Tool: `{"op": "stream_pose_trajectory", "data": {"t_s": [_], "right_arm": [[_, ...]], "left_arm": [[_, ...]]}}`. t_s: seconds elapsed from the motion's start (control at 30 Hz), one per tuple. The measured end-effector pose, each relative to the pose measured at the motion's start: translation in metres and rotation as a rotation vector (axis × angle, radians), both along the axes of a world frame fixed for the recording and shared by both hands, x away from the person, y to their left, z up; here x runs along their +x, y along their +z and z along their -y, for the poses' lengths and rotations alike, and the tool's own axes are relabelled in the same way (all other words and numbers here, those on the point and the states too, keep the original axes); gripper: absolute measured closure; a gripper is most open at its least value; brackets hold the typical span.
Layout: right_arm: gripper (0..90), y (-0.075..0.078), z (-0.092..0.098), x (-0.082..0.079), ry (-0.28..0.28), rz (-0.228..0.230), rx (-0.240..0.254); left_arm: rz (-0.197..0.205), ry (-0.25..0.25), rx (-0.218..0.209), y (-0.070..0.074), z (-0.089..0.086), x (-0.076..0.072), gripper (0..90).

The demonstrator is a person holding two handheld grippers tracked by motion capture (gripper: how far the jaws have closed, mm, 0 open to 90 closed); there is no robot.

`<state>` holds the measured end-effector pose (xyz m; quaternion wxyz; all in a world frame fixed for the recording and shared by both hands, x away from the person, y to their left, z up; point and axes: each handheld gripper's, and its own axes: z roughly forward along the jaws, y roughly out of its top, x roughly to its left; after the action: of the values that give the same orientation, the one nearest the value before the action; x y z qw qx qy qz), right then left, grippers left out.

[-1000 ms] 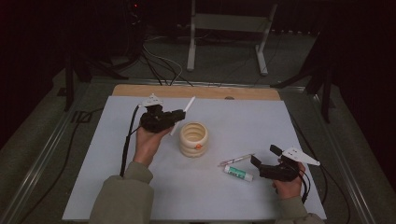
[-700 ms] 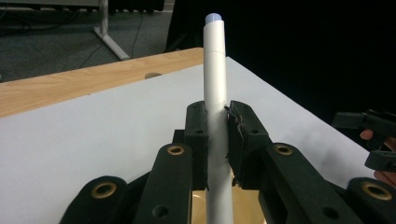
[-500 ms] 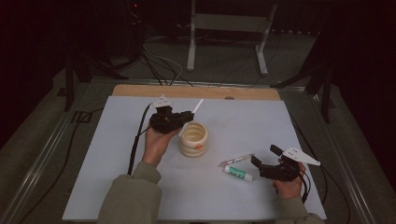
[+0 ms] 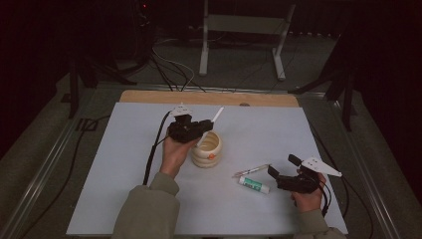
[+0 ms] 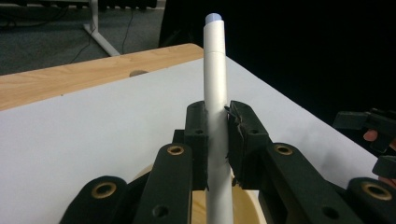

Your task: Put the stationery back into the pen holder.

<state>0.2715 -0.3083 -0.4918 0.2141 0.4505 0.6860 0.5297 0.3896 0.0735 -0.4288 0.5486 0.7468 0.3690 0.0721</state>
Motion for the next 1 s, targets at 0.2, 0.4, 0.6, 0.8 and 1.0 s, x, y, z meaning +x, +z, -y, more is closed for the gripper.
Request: {"op": "stream_pose_trajectory", "data": {"t_s": [0.2,0.4,0.6,0.8,1.0], "right_arm": [[0.0,0.000,0.001,0.000,-0.002,0.000,0.003],[0.0,0.000,0.001,0.000,-0.003,0.001,0.005],[0.0,0.000,0.002,-0.001,-0.007,0.002,0.005],[0.0,0.000,0.003,-0.001,-0.007,0.003,0.003],[0.0,0.000,0.003,-0.001,-0.007,0.002,0.003]], "left_arm": [[0.000,0.009,0.006,-0.007,0.004,0.004,79.4],[0.004,0.007,0.030,-0.014,0.012,0.006,79.3],[-0.002,0.006,0.048,-0.020,0.016,0.005,79.3],[-0.008,0.009,0.056,-0.026,0.017,0.005,79.3],[-0.007,0.004,0.064,-0.029,0.018,0.003,79.2]]}}
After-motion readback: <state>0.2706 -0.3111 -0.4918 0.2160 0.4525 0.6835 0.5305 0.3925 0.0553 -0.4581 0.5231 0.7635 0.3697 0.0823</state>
